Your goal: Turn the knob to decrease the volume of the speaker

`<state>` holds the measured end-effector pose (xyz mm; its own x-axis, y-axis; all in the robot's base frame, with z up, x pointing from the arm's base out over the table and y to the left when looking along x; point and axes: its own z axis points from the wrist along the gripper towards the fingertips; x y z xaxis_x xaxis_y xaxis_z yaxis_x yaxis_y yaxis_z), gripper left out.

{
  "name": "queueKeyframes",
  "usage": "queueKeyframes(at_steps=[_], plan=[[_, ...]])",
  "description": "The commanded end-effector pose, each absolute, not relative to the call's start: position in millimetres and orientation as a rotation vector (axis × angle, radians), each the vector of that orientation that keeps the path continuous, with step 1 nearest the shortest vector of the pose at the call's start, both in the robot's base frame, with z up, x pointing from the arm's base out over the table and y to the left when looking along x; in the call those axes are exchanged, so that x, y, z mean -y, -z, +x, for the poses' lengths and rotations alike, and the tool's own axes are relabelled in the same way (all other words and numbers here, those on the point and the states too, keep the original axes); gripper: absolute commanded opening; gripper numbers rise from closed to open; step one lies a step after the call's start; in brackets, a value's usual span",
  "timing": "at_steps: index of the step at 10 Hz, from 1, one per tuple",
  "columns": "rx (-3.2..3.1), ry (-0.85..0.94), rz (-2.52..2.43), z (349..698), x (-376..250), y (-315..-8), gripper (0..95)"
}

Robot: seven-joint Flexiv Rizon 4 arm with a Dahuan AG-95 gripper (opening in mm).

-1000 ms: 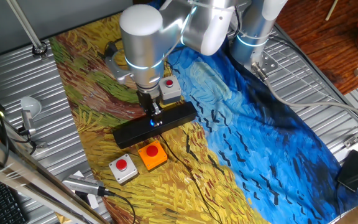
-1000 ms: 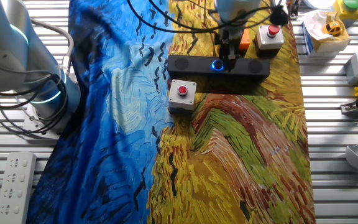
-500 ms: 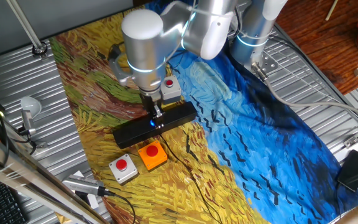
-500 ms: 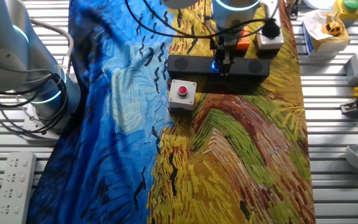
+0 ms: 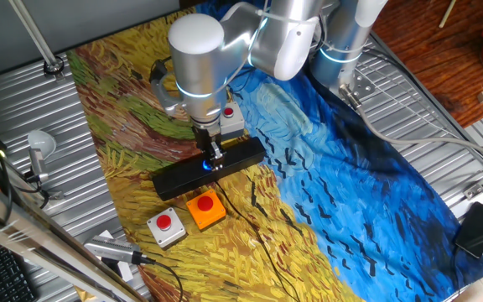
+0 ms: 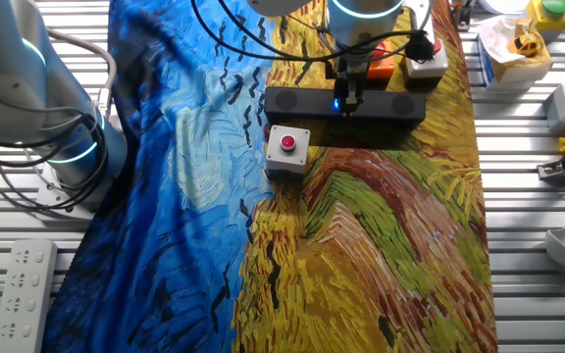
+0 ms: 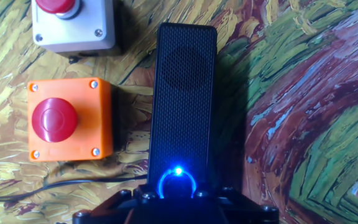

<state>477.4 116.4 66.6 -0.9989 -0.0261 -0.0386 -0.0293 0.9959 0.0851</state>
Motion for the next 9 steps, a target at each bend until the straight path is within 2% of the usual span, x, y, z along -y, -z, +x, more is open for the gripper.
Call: queueKeyframes(at_steps=[1,4,5,8,9], plan=[[-3.101,-0.135,-0.038,478.1,-116.6,-66.3,38.0],[-3.101,-0.136,-0.034,478.0,-116.5,-65.8,38.0],[-3.101,-0.136,-0.034,478.0,-116.4,-65.9,19.0],[-3.099,-0.135,-0.040,478.0,-116.4,-65.5,19.0],[-3.098,-0.134,-0.042,478.1,-116.5,-65.1,0.0]])
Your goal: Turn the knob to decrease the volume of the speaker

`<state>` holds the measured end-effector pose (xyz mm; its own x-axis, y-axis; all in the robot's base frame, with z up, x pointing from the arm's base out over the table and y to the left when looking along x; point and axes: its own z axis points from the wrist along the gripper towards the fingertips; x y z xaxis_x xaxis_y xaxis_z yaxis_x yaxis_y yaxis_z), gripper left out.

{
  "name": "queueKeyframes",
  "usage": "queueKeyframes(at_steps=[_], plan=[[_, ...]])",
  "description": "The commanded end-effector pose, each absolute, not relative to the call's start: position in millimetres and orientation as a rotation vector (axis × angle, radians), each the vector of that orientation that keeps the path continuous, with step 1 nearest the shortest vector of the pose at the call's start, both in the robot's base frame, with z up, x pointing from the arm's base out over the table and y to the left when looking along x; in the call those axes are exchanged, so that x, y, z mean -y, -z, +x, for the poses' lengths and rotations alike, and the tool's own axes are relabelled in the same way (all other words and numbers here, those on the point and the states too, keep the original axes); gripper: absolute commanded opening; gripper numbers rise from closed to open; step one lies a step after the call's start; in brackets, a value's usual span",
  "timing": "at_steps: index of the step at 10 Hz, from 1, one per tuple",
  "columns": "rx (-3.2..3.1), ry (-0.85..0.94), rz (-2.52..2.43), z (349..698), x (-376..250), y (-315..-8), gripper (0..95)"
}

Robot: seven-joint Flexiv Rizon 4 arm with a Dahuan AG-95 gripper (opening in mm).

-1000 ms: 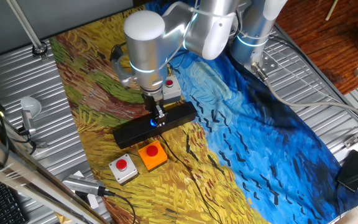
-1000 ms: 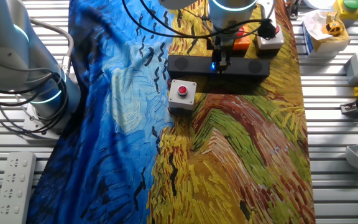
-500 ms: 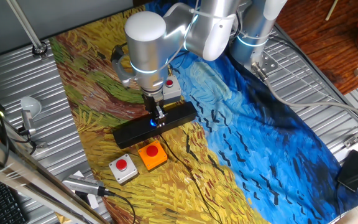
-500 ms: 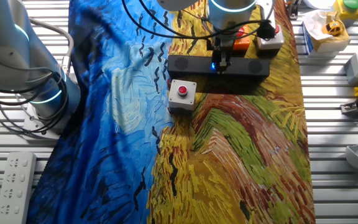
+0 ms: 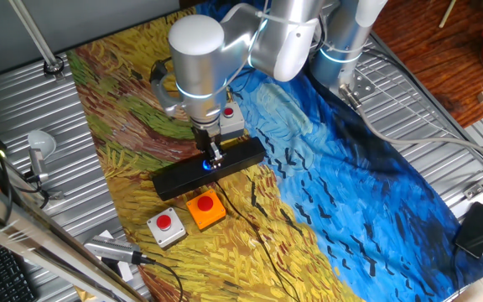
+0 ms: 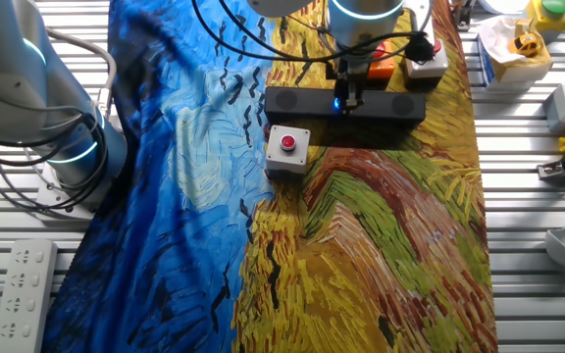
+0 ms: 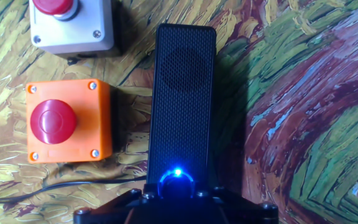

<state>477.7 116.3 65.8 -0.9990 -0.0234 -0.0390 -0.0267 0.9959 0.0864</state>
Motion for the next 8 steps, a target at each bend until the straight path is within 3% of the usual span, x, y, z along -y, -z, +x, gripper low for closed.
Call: queueKeyframes(at_steps=[1,8], plan=[[-3.091,-0.135,-0.068,478.1,-116.5,-64.8,0.0],[-3.002,-0.114,-0.680,477.9,-116.6,-65.5,0.0]])
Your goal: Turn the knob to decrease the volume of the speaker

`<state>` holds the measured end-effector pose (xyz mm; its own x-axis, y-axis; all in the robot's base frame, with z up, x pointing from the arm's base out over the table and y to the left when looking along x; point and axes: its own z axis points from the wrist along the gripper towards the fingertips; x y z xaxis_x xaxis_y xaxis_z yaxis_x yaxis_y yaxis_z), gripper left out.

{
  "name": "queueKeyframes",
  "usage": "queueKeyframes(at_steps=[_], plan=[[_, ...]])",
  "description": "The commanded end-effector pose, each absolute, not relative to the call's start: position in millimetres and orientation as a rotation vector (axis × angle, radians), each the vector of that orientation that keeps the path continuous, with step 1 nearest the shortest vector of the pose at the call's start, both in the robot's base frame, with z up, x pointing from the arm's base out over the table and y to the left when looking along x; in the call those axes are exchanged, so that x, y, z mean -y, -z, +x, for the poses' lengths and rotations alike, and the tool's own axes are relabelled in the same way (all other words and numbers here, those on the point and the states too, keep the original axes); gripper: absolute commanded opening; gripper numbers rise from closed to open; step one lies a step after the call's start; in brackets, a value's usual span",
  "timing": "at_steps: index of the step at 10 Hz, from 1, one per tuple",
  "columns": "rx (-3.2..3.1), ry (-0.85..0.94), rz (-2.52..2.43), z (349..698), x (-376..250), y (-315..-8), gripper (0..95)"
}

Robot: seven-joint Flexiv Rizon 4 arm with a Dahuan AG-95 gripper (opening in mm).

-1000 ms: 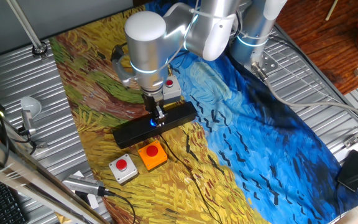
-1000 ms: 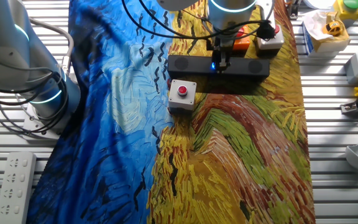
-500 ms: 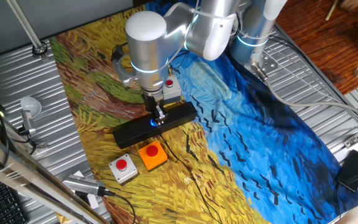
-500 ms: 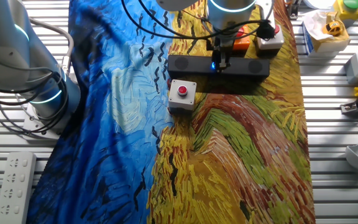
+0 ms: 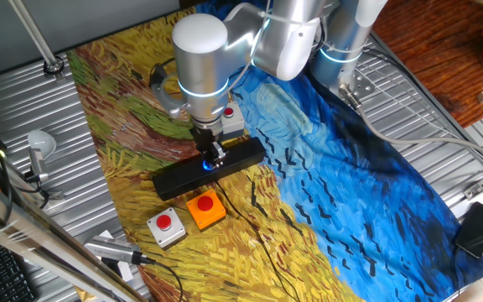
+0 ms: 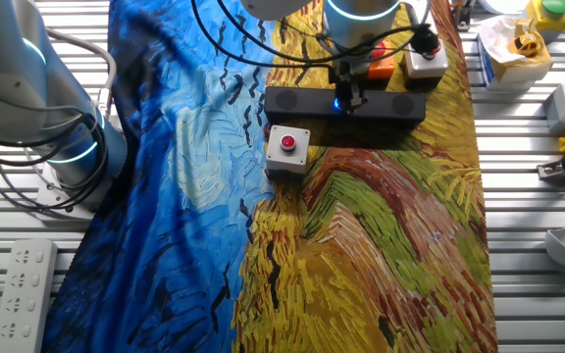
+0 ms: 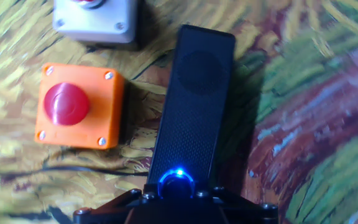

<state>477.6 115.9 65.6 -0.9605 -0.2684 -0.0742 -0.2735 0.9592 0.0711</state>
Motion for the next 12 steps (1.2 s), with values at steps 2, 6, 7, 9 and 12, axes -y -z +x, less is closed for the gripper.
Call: queueKeyframes(at_steps=[2,6,7,9,12], plan=[[-2.954,-0.097,-0.864,477.9,-116.8,-64.4,0.0],[-2.846,-0.052,-1.185,478.0,-116.9,-63.8,0.0],[-2.791,-0.039,-1.315,478.0,-116.9,-63.8,0.0],[-2.687,-0.032,-1.512,478.0,-116.9,-63.9,0.0],[-2.522,-0.008,-1.781,478.0,-116.9,-63.9,0.0]])
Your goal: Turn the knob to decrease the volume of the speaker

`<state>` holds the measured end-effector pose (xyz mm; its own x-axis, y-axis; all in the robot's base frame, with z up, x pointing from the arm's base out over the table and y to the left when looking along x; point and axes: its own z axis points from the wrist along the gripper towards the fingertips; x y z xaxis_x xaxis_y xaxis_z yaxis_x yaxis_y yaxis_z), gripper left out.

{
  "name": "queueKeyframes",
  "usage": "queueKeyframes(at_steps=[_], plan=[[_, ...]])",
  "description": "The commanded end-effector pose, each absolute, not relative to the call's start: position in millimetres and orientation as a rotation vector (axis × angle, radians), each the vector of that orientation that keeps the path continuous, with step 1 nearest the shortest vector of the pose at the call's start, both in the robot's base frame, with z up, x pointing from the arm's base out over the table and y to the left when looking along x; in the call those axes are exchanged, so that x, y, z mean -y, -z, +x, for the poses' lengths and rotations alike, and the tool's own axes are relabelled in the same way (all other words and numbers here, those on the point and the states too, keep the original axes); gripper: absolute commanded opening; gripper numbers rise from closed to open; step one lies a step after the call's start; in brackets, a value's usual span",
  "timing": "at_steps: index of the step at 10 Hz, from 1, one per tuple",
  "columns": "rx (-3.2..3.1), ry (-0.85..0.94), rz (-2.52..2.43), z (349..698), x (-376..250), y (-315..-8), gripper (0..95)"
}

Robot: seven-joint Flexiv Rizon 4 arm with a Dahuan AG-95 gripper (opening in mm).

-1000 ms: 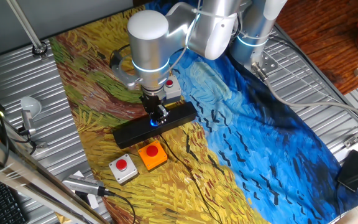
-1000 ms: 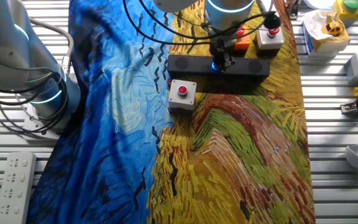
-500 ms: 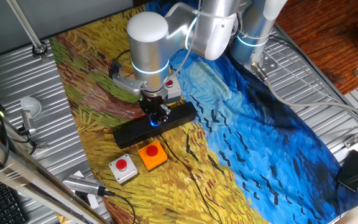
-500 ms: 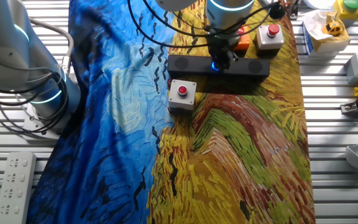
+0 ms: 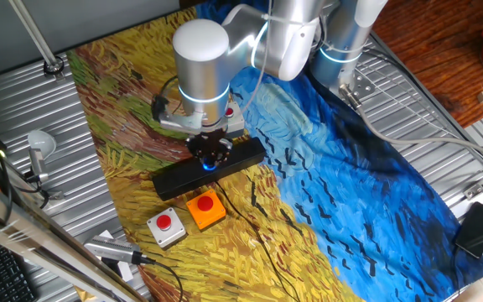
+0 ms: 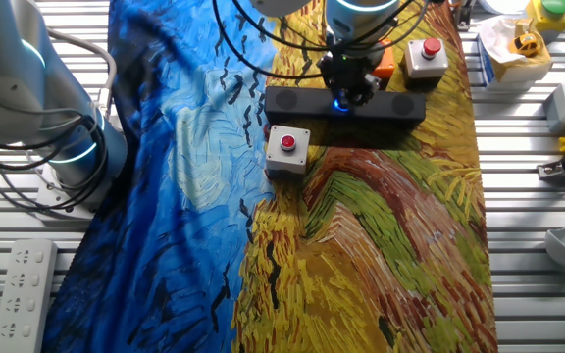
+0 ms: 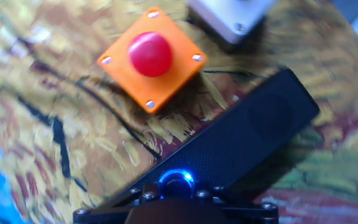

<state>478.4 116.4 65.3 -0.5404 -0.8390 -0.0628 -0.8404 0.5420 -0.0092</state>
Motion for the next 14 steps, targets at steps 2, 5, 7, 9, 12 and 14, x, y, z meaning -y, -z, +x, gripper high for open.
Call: queueKeyframes(at_steps=[2,5,7,9,12,14], plan=[[-2.411,0.029,-1.945,478.0,-116.9,-63.9,0.0],[-2.333,0.035,-2.040,478.0,-116.8,-64.2,0.0],[-2.420,0.032,-1.936,477.9,-116.8,-64.6,0.0],[-2.484,0.026,-1.847,477.8,-116.8,-67.0,38.0],[-2.541,0.003,-1.753,478.0,-117.2,-66.7,57.0],[-2.623,-0.006,-1.626,478.8,-117.7,-66.2,57.0]])
